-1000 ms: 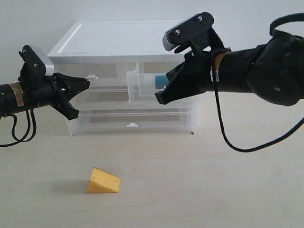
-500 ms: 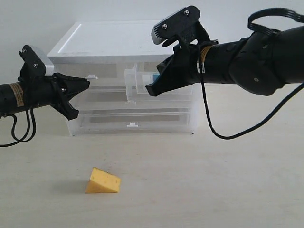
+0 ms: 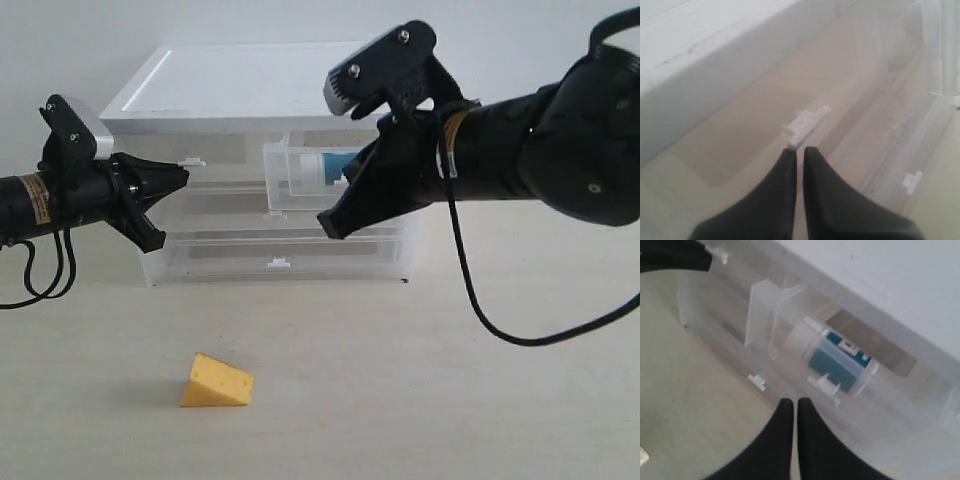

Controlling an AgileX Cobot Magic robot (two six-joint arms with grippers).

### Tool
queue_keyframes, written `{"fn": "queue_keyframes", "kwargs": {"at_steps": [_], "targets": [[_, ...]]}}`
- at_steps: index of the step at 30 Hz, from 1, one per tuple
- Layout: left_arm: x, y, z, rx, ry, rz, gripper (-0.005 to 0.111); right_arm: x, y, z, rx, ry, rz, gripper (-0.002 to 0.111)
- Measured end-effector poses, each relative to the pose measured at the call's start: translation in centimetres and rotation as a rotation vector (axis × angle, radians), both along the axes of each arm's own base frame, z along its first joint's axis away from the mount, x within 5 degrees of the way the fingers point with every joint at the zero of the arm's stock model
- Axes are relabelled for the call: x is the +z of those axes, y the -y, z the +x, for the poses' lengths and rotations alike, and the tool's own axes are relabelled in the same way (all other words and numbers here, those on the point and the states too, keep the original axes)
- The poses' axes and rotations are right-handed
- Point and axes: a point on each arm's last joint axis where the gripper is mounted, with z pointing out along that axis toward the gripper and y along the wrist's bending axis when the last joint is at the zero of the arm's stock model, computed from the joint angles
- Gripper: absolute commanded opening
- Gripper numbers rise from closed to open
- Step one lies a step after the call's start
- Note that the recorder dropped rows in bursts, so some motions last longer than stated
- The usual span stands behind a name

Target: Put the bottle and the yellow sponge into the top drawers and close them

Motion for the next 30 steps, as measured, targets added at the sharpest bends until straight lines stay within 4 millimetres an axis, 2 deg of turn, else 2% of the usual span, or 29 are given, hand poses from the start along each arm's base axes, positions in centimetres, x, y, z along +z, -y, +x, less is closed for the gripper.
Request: {"fn": "queue_keyframes", "kwargs": {"at_steps": [5, 13, 18, 26, 30], "targets": [[0.0, 0.0, 0.0, -0.001, 0.0, 0.001, 0.004, -1.5, 0.0, 0.6, 0.005, -0.015, 0.004, 0.0], [0.0, 0.0, 0.0, -0.003, 0.002, 0.003, 0.004, -3.5, 1.6, 4.1, -0.066, -0.034, 0.007, 0.0], [0.0, 0.0, 0.0, -0.003, 0.002, 0.003, 0.004, -4.0, 1.5, 5.0, -0.039, 0.009, 0.047, 0.0], [0.0, 0.0, 0.0, -0.006, 0.003, 0.003, 0.004, -4.4, 1.5, 8.0, -0.062, 0.049, 0.101, 0.0], [0.0, 0.0, 0.0, -0.006, 0.003, 0.003, 0.004, -4.4, 1.4, 8.8, -0.069, 0.055, 0.101, 0.0]]}}
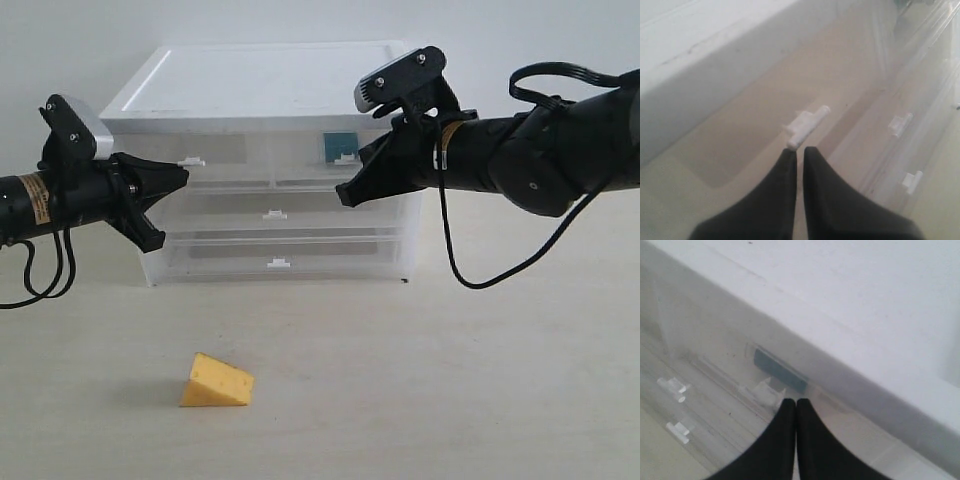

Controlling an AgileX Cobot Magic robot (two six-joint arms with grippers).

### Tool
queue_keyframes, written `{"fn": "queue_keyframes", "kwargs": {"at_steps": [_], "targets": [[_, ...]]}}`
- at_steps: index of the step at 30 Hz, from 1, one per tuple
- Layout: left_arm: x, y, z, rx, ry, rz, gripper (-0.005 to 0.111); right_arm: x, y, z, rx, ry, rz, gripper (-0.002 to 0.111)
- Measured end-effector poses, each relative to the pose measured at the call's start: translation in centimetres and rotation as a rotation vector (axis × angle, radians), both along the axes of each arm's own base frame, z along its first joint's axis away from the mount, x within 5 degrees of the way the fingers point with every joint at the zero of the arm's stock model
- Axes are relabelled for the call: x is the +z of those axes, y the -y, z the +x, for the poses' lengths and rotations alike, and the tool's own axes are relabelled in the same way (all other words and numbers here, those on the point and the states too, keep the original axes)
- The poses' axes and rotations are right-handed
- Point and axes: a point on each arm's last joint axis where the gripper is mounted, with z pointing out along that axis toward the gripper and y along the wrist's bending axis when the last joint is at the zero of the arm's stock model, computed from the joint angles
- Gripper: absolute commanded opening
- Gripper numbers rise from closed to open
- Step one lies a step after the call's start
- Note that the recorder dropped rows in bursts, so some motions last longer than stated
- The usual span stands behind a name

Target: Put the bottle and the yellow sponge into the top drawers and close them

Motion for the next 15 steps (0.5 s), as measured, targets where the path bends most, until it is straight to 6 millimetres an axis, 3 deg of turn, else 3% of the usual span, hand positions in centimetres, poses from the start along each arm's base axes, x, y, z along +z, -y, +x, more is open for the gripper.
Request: {"fn": "queue_keyframes", "kwargs": {"at_steps": [10, 13, 15], "targets": [[-0.05, 0.08, -0.08, -0.016, -0.006, -0.022, 0.006, 0.05, 0.05, 0.11, -0.006, -0.007, -0.017, 0.0], [0.15, 0.1, -0.15, -0.04, 0.016, 0.005, 0.024, 0.06, 0.08, 0.13, -0.008, -0.01, -0.02, 0.0], [0.56, 0.12, -0.33, -0.063, 0.054, 0.065, 0.046, 0.03, 0.09, 0.12, -0.01, -0.012, -0.023, 0.0]]}}
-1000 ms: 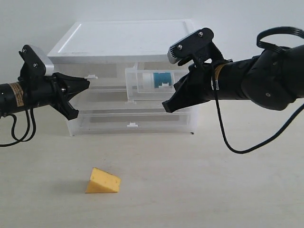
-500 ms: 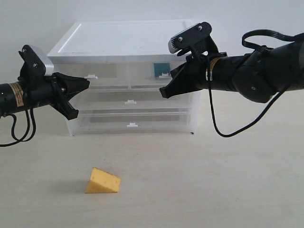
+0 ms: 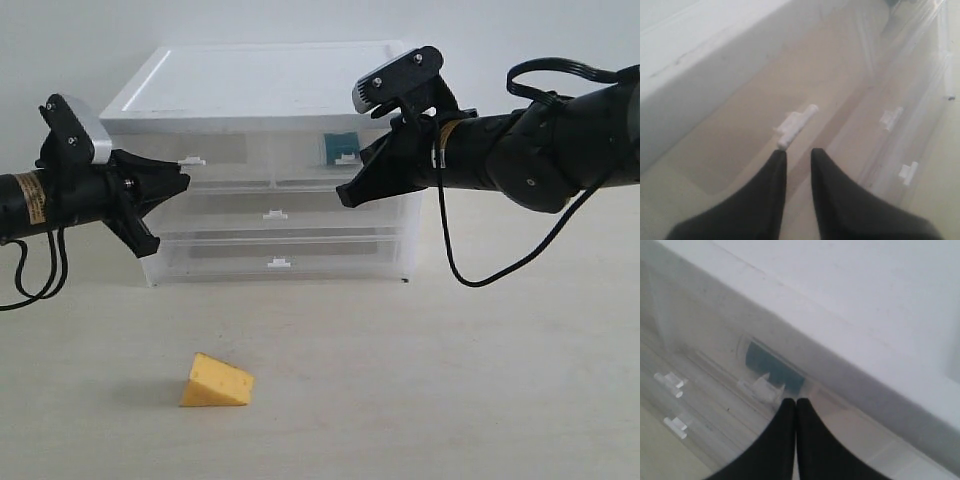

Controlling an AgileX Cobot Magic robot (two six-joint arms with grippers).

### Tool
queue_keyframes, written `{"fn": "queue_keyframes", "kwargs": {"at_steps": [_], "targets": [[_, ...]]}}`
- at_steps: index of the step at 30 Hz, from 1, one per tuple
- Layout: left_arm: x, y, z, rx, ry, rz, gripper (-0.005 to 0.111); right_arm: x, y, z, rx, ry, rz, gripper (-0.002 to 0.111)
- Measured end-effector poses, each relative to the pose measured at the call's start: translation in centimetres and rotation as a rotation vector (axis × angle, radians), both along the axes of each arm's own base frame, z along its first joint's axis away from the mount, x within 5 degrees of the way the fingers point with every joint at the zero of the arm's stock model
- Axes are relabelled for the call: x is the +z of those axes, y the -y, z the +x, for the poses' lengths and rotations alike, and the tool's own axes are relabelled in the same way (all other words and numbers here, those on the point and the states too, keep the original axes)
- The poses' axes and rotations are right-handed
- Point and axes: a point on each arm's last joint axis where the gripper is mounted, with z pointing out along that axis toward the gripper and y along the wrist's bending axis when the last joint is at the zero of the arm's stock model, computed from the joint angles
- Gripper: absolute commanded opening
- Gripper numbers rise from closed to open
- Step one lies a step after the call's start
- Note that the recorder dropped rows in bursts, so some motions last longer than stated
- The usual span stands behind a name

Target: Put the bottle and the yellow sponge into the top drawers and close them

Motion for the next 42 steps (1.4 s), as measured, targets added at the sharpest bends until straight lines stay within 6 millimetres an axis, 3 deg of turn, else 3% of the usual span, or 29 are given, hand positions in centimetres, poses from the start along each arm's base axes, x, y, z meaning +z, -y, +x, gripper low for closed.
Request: {"fn": "queue_keyframes", "kwargs": {"at_steps": [1, 3, 11, 20, 26, 31, 37, 42], "targets": [[0.3, 0.0, -0.1, -0.01, 0.023, 0.019, 0.056, 0.0, 0.0, 0.0, -0.001, -0.002, -0.002, 0.0], [1.3, 0.2, -0.4, -0.046, 0.089, 0.055, 0.065, -0.1, 0.0, 0.0, -0.001, -0.004, -0.002, 0.0], [1.8, 0.3, -0.7, -0.119, 0.242, 0.271, 0.042, -0.2, 0.0, 0.0, 0.0, -0.004, -0.002, 0.0], [1.7, 0.4, -0.6, -0.152, 0.39, 0.481, 0.042, -0.2, 0.0, 0.0, 0.0, -0.004, -0.002, 0.0], [1.7, 3.0, -0.4, -0.163, 0.543, 0.642, 0.042, -0.2, 0.0, 0.0, -0.001, -0.005, -0.003, 0.0], [0.8, 4.0, -0.3, -0.153, 0.61, 0.703, 0.041, -0.2, 0.0, 0.0, -0.001, -0.005, -0.003, 0.0], [0.1, 4.1, 0.0, -0.15, 0.665, 0.787, 0.017, -0.1, 0.0, 0.1, -0.003, -0.006, -0.005, 0.0], [0.2, 4.1, 0.0, -0.084, 0.686, 0.763, 0.013, -0.1, 0.0, 0.1, -0.002, -0.005, -0.004, 0.0]]}}
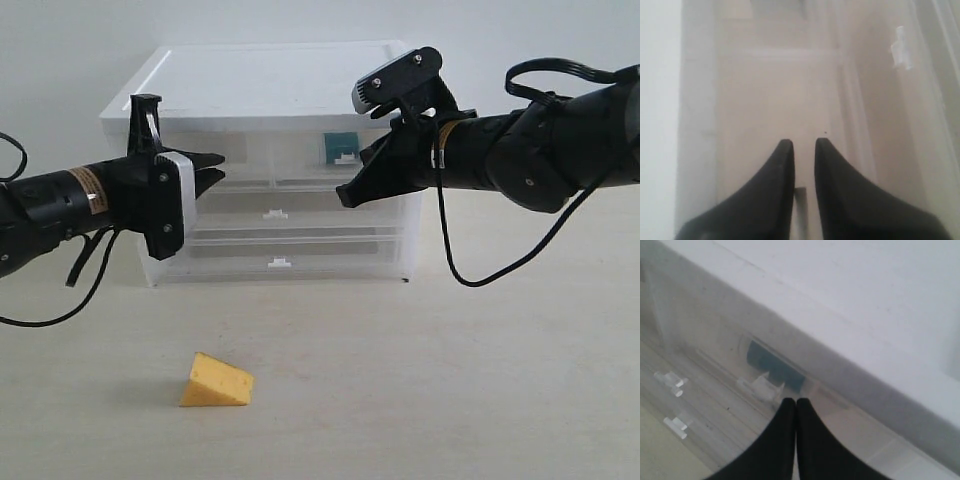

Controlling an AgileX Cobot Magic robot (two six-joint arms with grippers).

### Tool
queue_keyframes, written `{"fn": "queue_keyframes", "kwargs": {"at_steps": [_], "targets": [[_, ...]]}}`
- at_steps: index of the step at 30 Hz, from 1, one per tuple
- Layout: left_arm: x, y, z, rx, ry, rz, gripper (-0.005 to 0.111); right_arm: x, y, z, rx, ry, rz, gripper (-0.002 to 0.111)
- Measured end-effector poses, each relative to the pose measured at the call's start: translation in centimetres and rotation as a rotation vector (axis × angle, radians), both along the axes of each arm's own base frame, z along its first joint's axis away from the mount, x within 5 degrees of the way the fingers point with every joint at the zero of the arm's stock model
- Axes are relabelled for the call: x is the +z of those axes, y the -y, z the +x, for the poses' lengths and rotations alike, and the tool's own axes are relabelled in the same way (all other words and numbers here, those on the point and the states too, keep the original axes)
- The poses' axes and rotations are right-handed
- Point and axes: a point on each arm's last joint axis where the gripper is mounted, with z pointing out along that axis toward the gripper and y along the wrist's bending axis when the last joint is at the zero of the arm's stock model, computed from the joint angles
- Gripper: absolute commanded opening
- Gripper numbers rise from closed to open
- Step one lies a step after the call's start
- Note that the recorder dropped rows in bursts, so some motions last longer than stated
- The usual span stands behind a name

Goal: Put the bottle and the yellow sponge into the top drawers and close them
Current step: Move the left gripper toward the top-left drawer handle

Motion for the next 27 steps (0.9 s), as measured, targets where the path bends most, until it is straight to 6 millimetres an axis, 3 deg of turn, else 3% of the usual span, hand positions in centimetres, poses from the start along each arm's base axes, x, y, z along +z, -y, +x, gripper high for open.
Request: {"fn": "queue_keyframes", "kwargs": {"at_steps": [4, 7, 15, 21, 27], "targets": [[-0.1, 0.1, 0.0, 0.005, 0.027, 0.022, 0.012, 0.0, 0.0, 0.0, 0.001, 0.001, -0.002, 0.0], [-0.3, 0.0, -0.2, 0.006, 0.048, 0.054, 0.004, 0.0, 0.0, 0.0, 0.003, 0.004, -0.004, 0.0], [-0.3, -0.4, -1.1, 0.067, 0.059, 0.03, 0.004, 0.0, -0.2, -0.1, 0.01, 0.006, -0.009, 0.0], [-0.1, -0.9, -2.4, 0.176, 0.021, 0.012, 0.004, -0.5, -0.4, 0.0, 0.018, -0.001, -0.013, 0.0], [-0.2, 0.1, -4.7, 0.233, 0.008, 0.021, 0.004, -0.4, -0.4, 0.0, 0.016, -0.001, -0.009, 0.0]]}}
